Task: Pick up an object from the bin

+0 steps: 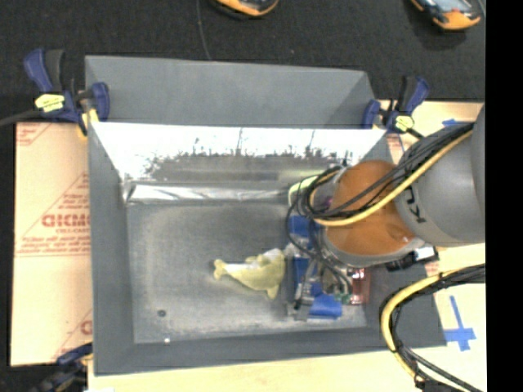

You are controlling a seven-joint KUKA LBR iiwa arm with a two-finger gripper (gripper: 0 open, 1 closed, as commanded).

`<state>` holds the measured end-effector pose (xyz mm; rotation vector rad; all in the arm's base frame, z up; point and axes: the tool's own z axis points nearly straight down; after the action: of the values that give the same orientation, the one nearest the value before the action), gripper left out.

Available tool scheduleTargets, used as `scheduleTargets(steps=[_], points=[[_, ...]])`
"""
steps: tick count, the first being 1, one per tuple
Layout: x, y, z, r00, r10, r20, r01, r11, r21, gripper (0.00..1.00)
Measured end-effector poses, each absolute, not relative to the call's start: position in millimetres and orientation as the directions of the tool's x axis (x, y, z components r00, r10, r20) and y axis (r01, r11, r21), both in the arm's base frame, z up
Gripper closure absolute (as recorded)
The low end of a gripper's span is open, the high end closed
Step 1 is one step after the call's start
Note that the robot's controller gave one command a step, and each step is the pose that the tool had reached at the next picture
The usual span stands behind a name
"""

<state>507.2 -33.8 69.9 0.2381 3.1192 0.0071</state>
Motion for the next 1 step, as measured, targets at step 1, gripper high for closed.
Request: scheduleTargets(steps=[1], points=[[507.2,-33.8,69.9,-0.988,0.153,-0.013,0.153,0.988,0.006,0.00]])
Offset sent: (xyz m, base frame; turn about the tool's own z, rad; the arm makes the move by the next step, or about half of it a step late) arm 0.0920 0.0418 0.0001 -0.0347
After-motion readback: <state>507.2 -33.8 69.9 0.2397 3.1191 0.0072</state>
